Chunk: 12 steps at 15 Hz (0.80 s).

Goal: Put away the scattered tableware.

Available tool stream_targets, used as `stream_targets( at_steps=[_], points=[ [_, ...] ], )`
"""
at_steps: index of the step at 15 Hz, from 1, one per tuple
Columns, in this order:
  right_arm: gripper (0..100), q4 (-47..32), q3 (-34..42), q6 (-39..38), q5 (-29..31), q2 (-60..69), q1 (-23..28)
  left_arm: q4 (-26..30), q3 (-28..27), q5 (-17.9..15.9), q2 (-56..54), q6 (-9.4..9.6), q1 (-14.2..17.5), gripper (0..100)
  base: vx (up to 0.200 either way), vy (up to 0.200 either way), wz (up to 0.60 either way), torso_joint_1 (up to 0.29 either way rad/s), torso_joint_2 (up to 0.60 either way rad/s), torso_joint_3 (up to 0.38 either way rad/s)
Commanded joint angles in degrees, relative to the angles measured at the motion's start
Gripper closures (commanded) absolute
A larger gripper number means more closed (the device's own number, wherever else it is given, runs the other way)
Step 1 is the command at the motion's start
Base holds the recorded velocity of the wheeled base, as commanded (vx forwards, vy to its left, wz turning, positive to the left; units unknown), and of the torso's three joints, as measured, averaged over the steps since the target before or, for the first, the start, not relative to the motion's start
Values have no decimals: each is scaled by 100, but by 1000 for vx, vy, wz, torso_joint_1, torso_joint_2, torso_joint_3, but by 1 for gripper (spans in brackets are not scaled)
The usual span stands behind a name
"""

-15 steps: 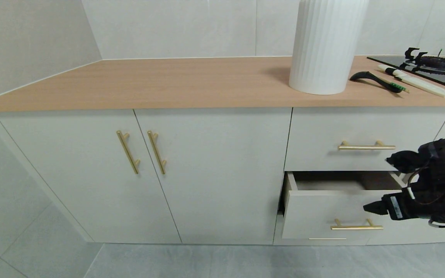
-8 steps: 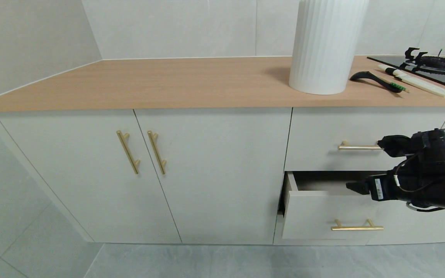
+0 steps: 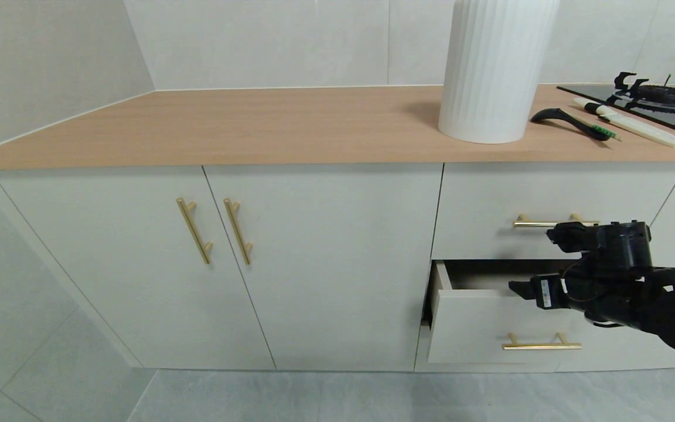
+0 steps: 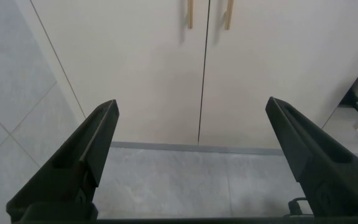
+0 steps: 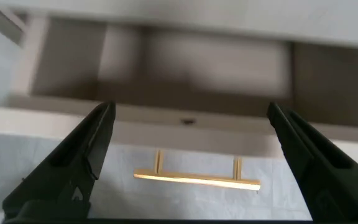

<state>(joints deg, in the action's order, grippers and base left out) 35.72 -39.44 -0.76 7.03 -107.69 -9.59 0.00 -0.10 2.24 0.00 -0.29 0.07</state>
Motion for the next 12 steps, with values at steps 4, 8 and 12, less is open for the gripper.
stream_targets(
  at_steps=[4, 8, 12],
  points=[
    [0, 67, 15, 5, 9, -173, 45, 0, 1, 4, 9, 3, 1, 0, 0, 0, 0, 0, 0, 0],
    [0, 14, 24, -65, 0, -59, 89, 0, 1, 4, 9, -6, 1, 0, 0, 0, 0, 0, 0, 0],
    [0, -452, -3, -56, 0, 99, 89, 0, 1, 4, 9, 3, 1, 0, 0, 0, 0, 0, 0, 0]
  ],
)
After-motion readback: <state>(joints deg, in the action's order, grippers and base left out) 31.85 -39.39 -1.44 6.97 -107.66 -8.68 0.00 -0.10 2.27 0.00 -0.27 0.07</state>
